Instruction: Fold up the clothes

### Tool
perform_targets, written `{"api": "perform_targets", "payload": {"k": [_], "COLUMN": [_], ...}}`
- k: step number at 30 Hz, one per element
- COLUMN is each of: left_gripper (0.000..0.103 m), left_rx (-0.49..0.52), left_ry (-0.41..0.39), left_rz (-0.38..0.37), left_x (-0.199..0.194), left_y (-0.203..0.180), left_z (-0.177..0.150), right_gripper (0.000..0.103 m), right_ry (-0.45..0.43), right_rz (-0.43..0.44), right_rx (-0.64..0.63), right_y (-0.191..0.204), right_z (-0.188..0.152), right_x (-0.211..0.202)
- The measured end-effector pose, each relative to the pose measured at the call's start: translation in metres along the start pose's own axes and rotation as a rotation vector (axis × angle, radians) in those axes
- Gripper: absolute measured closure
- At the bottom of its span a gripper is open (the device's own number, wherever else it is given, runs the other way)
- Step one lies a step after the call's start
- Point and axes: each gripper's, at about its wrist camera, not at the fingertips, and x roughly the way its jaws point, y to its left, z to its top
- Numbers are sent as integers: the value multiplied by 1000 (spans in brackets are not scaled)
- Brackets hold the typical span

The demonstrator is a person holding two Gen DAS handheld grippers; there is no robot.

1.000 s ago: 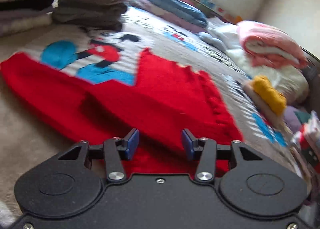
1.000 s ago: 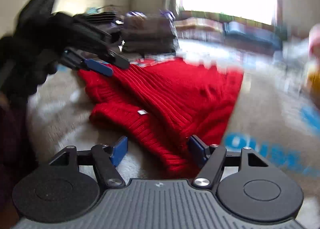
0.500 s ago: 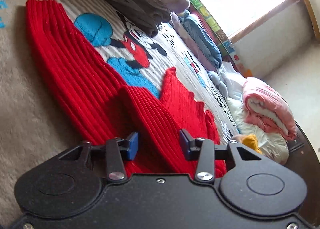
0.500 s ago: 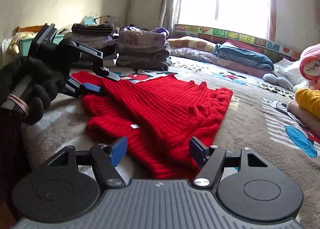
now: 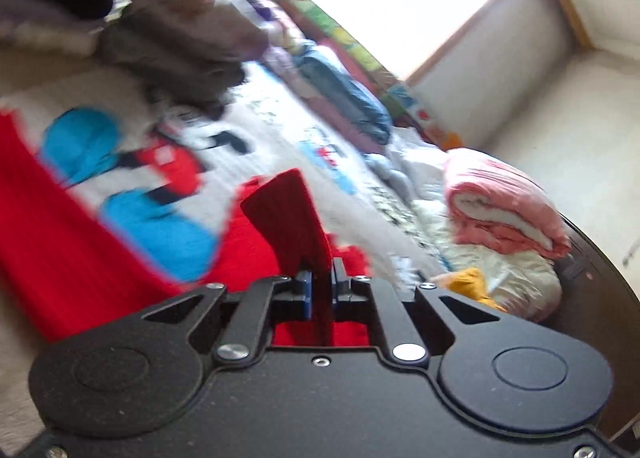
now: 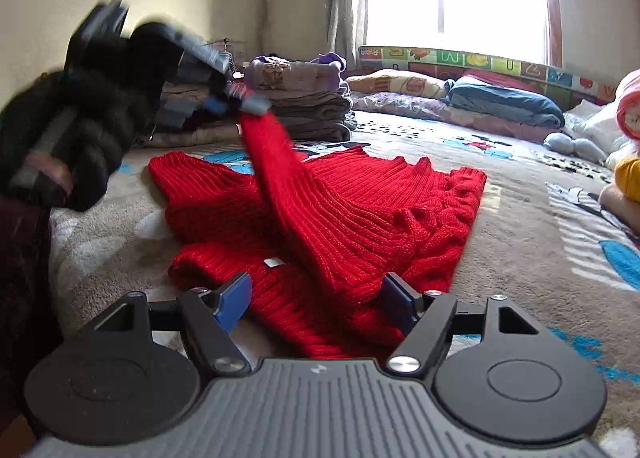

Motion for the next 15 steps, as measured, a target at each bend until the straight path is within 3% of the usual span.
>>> {"api": "perform_targets", "payload": {"k": [7, 15], "left_gripper": [98, 98], "left_rx": [96, 29], "left_ry": [38, 113], "left_rz": [-44, 11], "left_x": [57, 135], "left_y": [-63, -78], "left_z": [10, 5], "right_gripper": [31, 32], "right_ry": [5, -5], "right_rz": [53, 99], "right_rx": [95, 178], "right_y": [-15, -30], "right_z": [1, 2], "right_x": [0, -3]}}
